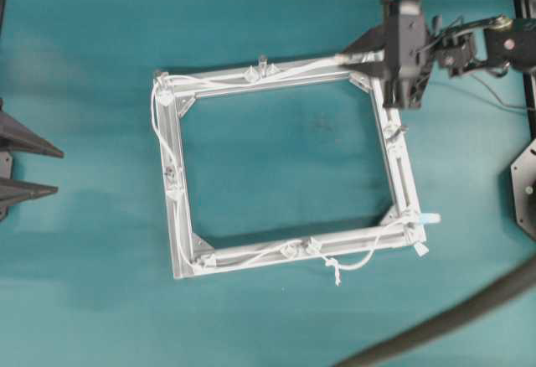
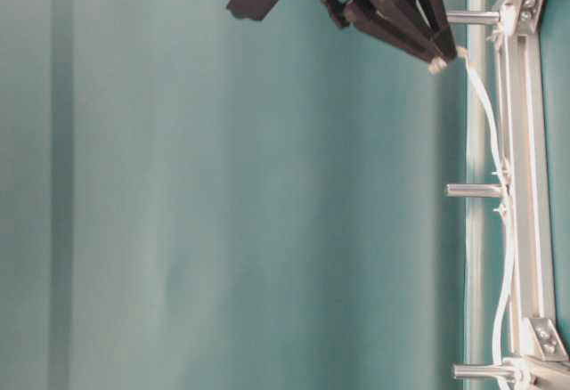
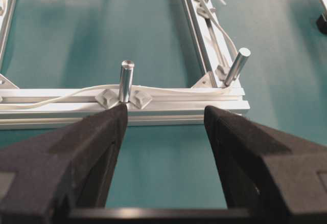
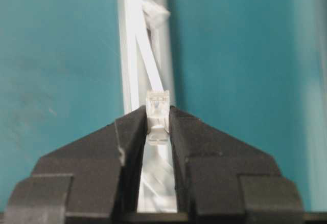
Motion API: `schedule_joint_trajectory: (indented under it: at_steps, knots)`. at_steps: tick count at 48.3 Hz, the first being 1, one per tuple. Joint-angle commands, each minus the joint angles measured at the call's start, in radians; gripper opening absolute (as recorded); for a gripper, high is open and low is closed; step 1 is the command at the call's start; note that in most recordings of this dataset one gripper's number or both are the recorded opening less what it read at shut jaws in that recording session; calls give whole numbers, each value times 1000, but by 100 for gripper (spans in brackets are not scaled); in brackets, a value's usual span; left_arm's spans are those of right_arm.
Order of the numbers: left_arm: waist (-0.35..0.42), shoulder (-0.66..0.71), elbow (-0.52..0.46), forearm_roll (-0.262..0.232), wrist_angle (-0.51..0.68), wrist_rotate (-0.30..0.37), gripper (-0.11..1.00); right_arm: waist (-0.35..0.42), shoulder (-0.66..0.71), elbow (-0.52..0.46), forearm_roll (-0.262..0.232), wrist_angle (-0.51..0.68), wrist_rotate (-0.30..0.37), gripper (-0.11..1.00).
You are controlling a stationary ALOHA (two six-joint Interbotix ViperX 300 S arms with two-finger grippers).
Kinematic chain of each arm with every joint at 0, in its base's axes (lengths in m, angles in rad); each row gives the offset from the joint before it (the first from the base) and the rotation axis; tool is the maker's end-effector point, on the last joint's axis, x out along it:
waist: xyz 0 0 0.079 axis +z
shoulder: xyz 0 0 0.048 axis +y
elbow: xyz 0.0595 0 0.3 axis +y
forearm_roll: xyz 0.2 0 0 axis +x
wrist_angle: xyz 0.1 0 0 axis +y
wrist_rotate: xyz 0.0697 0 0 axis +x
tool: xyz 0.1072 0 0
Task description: Move the cable alternately left and right between 8 pins so it hooks onto each one.
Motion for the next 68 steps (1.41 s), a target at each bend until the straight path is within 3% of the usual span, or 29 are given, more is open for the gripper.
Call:
schedule_joint_trajectory:
  at_steps: [1,25,57,68]
  knots:
    - [-5,8,-11,5,-3,-6,64,-31,-20,-11,-2,-2,-2,15]
    - [-3,9,-12,3,-3,-6,64,-118,18,-77,6,91,14,15]
    - [-3,8,-11,5,-3,-6,64,-132,-133,138,14,103,25,15]
    - [-3,8,-12,3,-3,-6,64,-126,-210,206,3,-11,21,15]
